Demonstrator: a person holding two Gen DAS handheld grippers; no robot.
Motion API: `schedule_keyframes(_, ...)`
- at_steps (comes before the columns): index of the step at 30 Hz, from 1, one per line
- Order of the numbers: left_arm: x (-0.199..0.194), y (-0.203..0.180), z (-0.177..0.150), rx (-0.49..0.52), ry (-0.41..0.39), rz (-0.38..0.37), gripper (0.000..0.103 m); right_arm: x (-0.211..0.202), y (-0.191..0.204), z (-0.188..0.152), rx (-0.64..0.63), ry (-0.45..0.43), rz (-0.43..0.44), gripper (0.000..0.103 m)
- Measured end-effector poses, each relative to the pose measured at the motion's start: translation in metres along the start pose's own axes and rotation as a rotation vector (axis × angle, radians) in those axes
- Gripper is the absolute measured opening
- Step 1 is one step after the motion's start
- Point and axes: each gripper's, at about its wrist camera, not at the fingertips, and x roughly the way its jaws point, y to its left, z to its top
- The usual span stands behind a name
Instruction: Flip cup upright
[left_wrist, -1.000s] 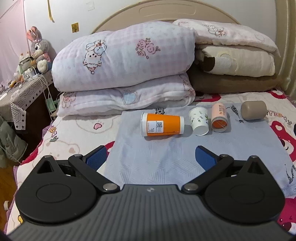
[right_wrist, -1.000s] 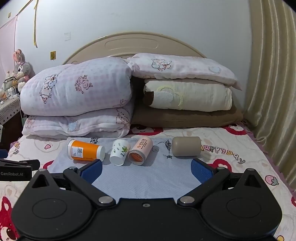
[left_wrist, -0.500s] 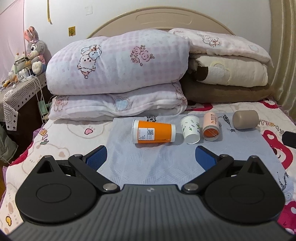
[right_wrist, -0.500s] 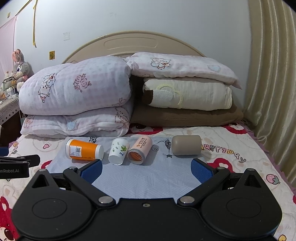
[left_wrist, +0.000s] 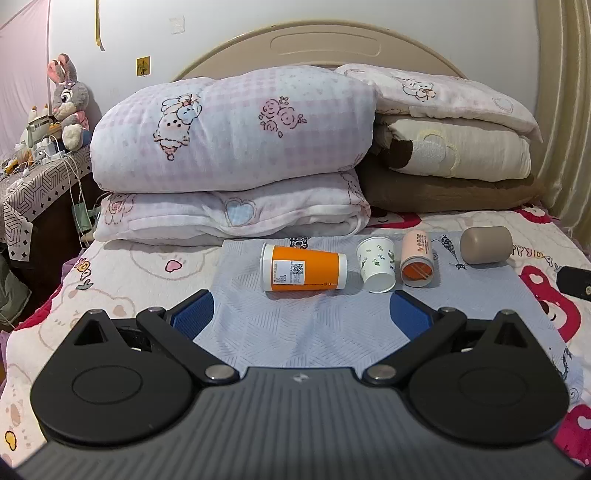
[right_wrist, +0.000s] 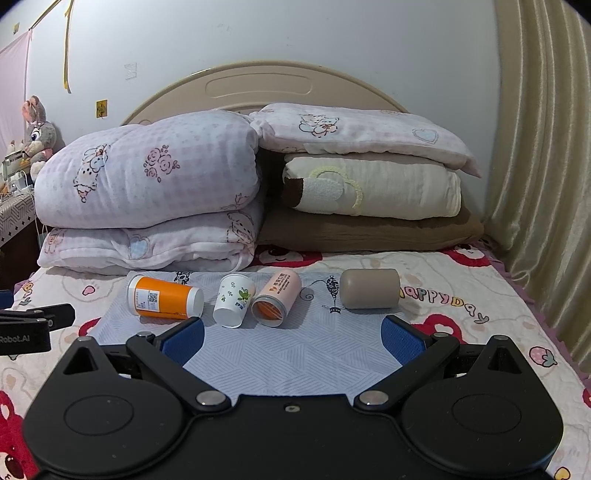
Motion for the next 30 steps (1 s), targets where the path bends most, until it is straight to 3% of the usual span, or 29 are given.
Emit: schedule_keyframes(30,0.003,-0.003,-0.006,0.003,0.021,0.007,0.103,0.013,-0.006,-0.008,0.003,0.050,0.019,0.103)
